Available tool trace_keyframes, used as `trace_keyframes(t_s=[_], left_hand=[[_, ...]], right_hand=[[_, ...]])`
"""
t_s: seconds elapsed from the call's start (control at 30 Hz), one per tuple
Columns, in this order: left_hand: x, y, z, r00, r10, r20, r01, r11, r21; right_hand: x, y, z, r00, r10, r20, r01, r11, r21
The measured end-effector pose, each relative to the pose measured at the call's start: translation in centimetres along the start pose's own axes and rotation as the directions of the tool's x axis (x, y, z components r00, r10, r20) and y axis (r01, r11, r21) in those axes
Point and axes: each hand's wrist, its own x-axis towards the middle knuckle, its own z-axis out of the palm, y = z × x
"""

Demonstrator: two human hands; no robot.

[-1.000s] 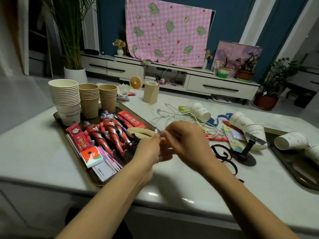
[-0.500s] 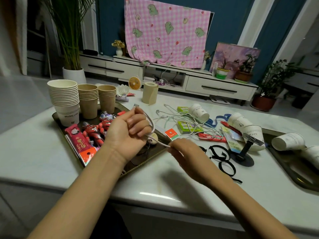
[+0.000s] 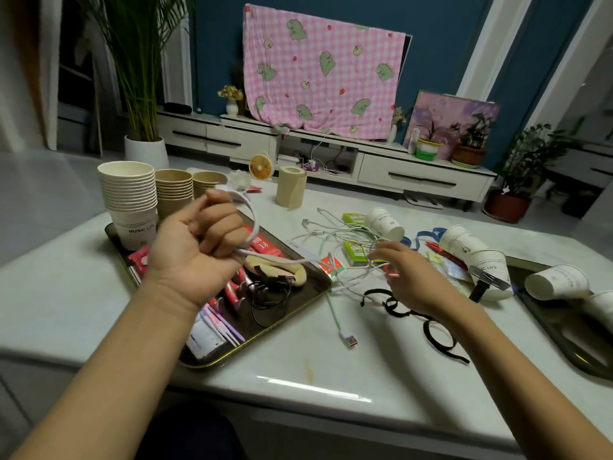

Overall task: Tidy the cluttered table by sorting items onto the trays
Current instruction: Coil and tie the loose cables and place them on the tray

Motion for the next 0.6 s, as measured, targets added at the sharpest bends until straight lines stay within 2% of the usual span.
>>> trace_keyframes(t_s=[0.1,0.17,0.23,0.27,0.3,0.37,0.43,0.5,0.6], left_hand=[[0.3,-1.7,0.0,0.998,0.002,-0.058,0.002,0.998,0.064],[0.5,-2.3,0.0,0.998,-0.027,-0.06,0.031,0.997,0.069],[0.7,-2.8,0.0,0.997,-0.042,-0.058,0.046,0.996,0.077],[0.7,-2.9,0.1,0.997,-0.045,-0.058,0.05,0.996,0.078],[0.7,-3.1,0.1,0.997,-0.047,-0.056,0.051,0.996,0.075],[0.6,-3.3,0.2,0.997,-0.045,-0.059,0.049,0.996,0.071],[0.4,-3.1,0.3,0.997,-0.037,-0.068,0.042,0.997,0.07],[0.2,-2.4,0.4,0.997,-0.028,-0.066,0.03,0.999,0.036],[-0.2,-0.7,0.0,0.999,-0.033,-0.032,0.029,0.992,-0.122]], right_hand=[[-1.0,-2.8,-1.8,0.999,-0.038,0.029,0.033,0.984,0.174],[-1.9,-4.9,-3.2,0.996,-0.023,-0.081,0.043,0.964,0.261],[-2.7,-7.2,-3.9,0.977,-0.064,-0.205,0.139,0.915,0.378],[-3.0,-8.4,-3.7,0.975,-0.102,-0.197,0.185,0.863,0.469],[-3.3,-9.5,-3.2,0.981,-0.147,-0.126,0.193,0.792,0.58],[-3.7,-11.2,-1.4,0.963,-0.257,0.075,0.107,0.629,0.77],[-3.7,-11.6,0.0,0.937,-0.307,0.164,0.011,0.496,0.868],[-3.4,-10.5,0.5,0.925,-0.311,0.217,-0.068,0.427,0.902],[-2.8,-8.3,0.5,0.921,-0.286,0.265,-0.152,0.362,0.92]])
